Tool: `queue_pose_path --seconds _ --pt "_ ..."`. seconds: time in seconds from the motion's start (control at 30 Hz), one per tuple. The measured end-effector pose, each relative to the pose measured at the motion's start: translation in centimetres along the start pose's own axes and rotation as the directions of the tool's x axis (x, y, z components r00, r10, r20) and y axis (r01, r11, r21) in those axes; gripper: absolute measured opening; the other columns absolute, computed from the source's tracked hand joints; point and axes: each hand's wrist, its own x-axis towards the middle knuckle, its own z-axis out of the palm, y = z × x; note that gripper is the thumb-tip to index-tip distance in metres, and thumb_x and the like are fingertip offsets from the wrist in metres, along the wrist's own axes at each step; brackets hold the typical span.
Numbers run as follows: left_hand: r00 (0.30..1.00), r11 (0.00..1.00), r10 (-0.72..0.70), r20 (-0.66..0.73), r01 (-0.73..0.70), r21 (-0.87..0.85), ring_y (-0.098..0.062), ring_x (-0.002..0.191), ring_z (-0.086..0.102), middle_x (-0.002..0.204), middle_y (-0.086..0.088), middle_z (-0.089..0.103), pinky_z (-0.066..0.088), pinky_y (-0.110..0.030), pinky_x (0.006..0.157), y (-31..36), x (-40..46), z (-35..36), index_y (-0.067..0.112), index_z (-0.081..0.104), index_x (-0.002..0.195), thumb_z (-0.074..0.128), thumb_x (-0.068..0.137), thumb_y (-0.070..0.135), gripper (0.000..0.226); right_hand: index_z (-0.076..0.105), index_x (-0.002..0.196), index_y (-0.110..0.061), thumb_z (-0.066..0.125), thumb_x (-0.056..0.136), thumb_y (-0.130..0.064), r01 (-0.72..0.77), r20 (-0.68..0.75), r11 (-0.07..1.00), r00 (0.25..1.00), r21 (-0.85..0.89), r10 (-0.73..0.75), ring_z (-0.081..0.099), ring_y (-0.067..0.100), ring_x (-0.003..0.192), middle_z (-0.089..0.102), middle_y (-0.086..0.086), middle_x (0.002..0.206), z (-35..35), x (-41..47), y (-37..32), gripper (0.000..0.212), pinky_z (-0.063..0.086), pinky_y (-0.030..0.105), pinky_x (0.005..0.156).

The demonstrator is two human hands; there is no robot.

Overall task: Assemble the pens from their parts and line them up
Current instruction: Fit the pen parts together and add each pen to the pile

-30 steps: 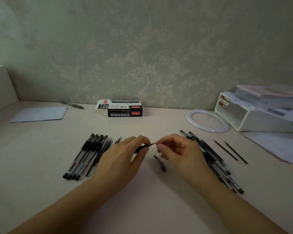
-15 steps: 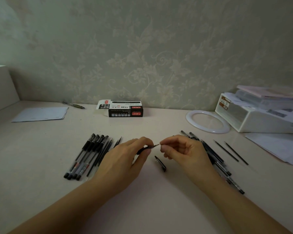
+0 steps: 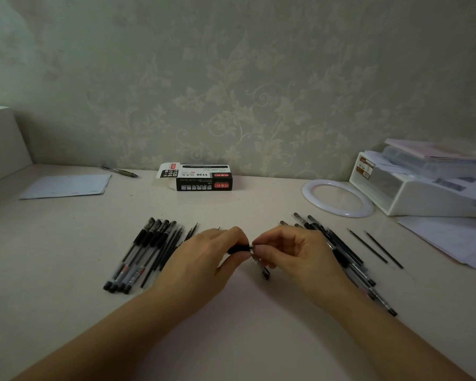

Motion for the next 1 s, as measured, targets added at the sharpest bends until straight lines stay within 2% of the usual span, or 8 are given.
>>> queue_pose_path --seconds 0.07,0.2,0.33,0.5,0.63,0.7,0.77,1.0 --pt "1.000 1.000 0.024 -0.007 -0.024 -0.001 -0.001 0.064 0.044 0.073 0.019 0.050 0.044 -0.029 0.054 0.1 -0.1 -0.1 0.024 0.059 0.093 0.056 0.093 0.033 0.009 0.073 0.081 -0.013 0.069 0.090 -0.022 0.011 -0.004 0.995 1.000 -0.102 -0.011 0.066 0.010 0.060 0.072 0.000 0.069 0.2 -0.1 -0.1 0.014 0.049 0.016 0.060" --pt "0.999 0.999 0.033 0.006 -0.033 0.012 -0.004 0.073 0.045 0.081 0.020 0.052 0.041 -0.024 0.062 0.5 -0.1 0.2 0.029 0.055 0.101 0.039 0.097 0.038 0.019 0.067 0.075 -0.011 0.051 0.091 -0.050 0.060 -0.057 0.947 0.995 -0.315 -0.081 0.058 0.002 0.058 0.066 -0.006 0.064 0.5 -0.1 -0.3 0.045 0.048 0.021 0.060" --pt "1.000 1.000 0.005 -0.002 -0.005 0.022 -0.006 0.076 0.047 0.086 0.019 0.057 0.044 -0.028 0.066 0.1 -0.1 0.4 0.030 0.056 0.103 0.034 0.097 0.040 0.025 0.067 0.086 -0.026 0.064 0.092 -0.034 0.062 -0.001 0.952 0.998 -0.299 -0.065 0.060 0.006 0.067 0.068 -0.011 0.076 0.0 0.0 -0.2 0.010 0.047 0.018 0.063" --pt "1.000 0.999 0.003 -0.010 -0.003 0.035 -0.009 0.077 0.048 0.085 0.015 0.060 0.044 -0.031 0.065 0.0 -0.1 0.3 0.029 0.058 0.104 0.037 0.097 0.041 0.025 0.062 0.074 -0.021 0.056 0.095 -0.040 0.069 0.050 0.953 0.997 -0.296 -0.057 0.054 0.007 0.058 0.062 -0.002 0.065 0.2 -0.2 0.0 0.029 0.043 0.018 0.058" --pt "1.000 0.999 -0.001 -0.003 0.001 -0.042 -0.007 0.078 0.050 0.085 0.019 0.060 0.045 -0.031 0.066 0.0 -0.1 0.4 0.029 0.060 0.102 0.048 0.097 0.031 0.013 0.067 0.085 -0.020 0.058 0.096 -0.030 0.113 0.059 0.947 0.993 -0.302 -0.100 0.058 0.008 0.064 0.066 -0.005 0.073 0.1 -0.1 0.0 0.017 0.045 0.018 0.059" --pt "1.000 0.997 0.011 -0.022 -0.013 -0.072 -0.006 0.076 0.051 0.080 0.023 0.055 0.044 -0.026 0.064 0.1 -0.1 0.4 0.027 0.062 0.098 0.054 0.095 0.029 0.009 0.065 0.081 -0.017 0.056 0.097 -0.027 0.161 0.056 0.936 0.987 -0.313 -0.151 0.054 0.013 0.059 0.061 0.001 0.066 0.1 -0.1 -0.1 0.022 0.042 0.022 0.057" --pt "0.998 0.997 0.018 -0.068 -0.023 -0.074 -0.006 0.074 0.050 0.077 0.025 0.052 0.041 -0.023 0.062 0.3 0.1 0.2 0.025 0.064 0.094 0.058 0.092 0.027 0.006 0.062 0.074 -0.016 0.052 0.096 -0.036 0.184 0.033 0.926 0.982 -0.329 -0.183 0.047 0.008 0.052 0.054 -0.002 0.058 0.3 -0.2 -0.1 0.031 0.036 0.015 0.052" --pt "0.981 0.993 0.104 -0.164 -0.091 0.080 -0.015 0.070 0.052 0.082 0.011 0.063 0.044 -0.032 0.062 0.6 0.4 -0.2 0.021 0.069 0.089 0.071 0.084 0.019 0.006 0.048 0.057 -0.028 0.044 0.098 -0.043 0.071 0.000 0.964 0.997 -0.255 -0.073 0.040 0.002 0.047 0.044 -0.011 0.050 1.4 0.1 0.4 0.043 0.032 0.013 0.050"
